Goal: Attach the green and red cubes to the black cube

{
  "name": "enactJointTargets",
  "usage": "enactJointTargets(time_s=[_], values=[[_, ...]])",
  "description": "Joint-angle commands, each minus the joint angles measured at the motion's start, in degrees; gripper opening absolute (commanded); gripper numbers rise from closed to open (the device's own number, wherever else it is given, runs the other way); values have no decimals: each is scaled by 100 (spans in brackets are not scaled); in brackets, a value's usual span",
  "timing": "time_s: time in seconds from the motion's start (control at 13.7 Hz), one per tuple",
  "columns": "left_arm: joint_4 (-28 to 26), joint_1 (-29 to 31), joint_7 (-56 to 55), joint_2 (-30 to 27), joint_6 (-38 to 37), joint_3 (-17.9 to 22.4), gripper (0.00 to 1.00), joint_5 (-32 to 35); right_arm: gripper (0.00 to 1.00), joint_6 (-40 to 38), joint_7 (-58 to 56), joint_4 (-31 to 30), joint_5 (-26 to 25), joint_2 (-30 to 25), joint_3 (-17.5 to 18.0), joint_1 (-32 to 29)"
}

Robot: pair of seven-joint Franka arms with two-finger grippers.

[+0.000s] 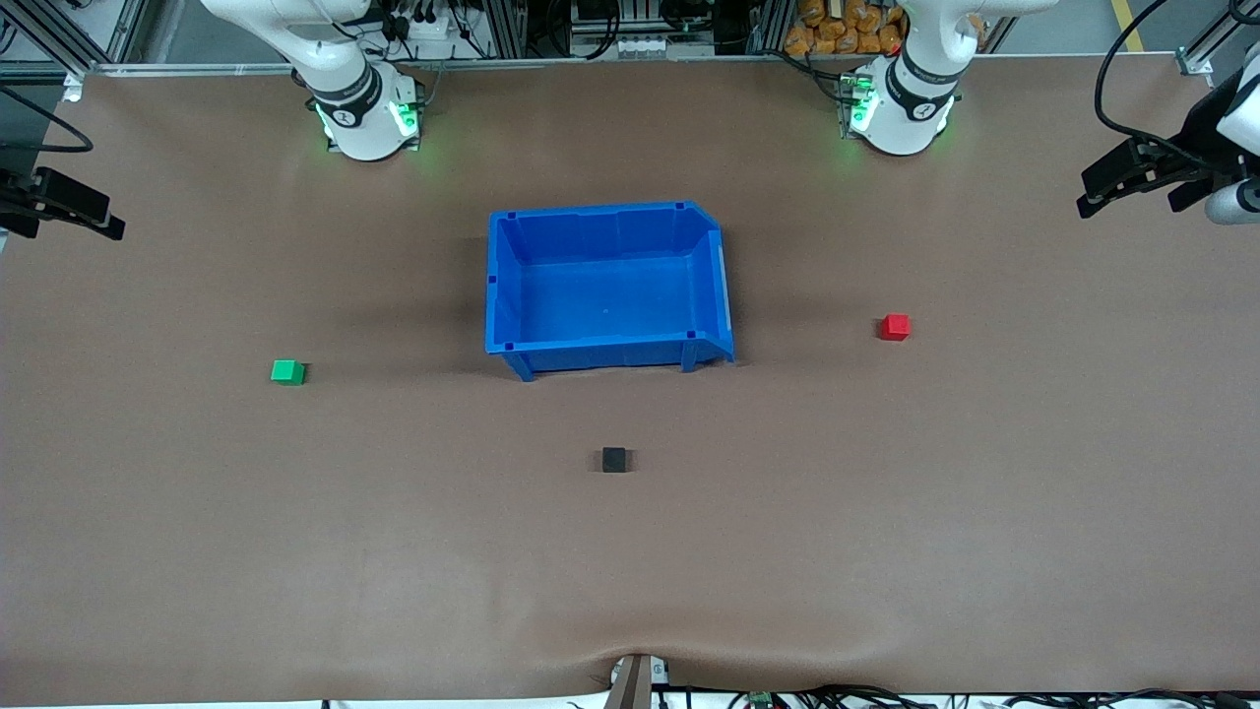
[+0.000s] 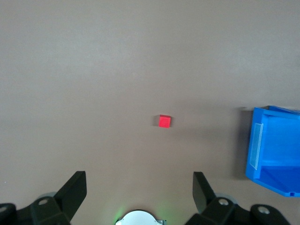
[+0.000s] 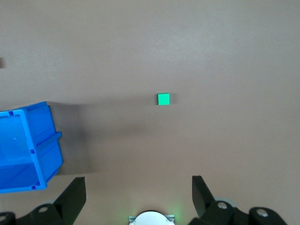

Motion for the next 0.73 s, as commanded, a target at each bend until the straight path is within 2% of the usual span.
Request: enactJointTargets(time_s=[0.0, 0.66], values=[[130, 33, 35, 49, -184, -1, 100, -33, 100, 14, -45, -57, 28, -83, 66, -112], [-36, 33, -140, 84, -219, 8, 100, -42, 100, 49, -45, -329, 2, -3, 57, -130]])
